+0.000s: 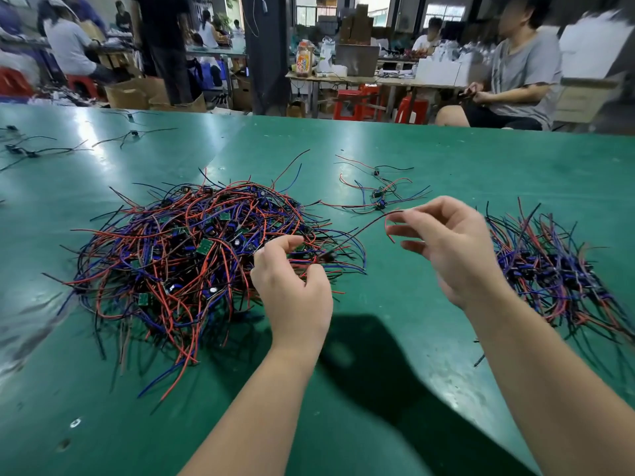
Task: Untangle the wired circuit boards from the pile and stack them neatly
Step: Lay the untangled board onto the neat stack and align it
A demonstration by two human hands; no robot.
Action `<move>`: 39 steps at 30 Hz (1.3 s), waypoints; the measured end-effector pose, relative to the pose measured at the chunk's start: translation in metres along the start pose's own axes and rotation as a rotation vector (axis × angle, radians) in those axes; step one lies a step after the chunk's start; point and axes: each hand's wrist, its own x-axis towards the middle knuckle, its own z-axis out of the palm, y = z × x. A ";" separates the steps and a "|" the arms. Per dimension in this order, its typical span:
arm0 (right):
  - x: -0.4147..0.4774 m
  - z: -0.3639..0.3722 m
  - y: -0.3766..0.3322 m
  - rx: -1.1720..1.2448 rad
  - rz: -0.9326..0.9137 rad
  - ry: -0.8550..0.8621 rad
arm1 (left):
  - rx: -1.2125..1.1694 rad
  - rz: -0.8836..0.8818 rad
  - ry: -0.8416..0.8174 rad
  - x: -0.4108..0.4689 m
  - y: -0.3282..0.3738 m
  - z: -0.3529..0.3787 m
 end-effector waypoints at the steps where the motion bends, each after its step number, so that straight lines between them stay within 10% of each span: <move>1: -0.002 -0.005 -0.006 0.111 0.040 0.000 | 0.064 0.018 -0.037 0.000 -0.001 0.000; 11: -0.014 -0.028 -0.009 0.579 0.250 0.057 | -0.150 0.085 -0.616 -0.018 0.002 0.010; 18: -0.022 -0.026 0.007 0.603 0.302 0.129 | -0.462 -0.194 -0.831 -0.021 0.016 0.008; 27: -0.036 -0.012 0.014 0.346 0.361 -0.189 | -0.586 -0.305 -0.936 -0.023 0.017 0.006; 39: 0.034 -0.005 -0.008 0.221 0.319 -0.141 | -0.642 -0.561 -0.769 -0.007 0.015 0.002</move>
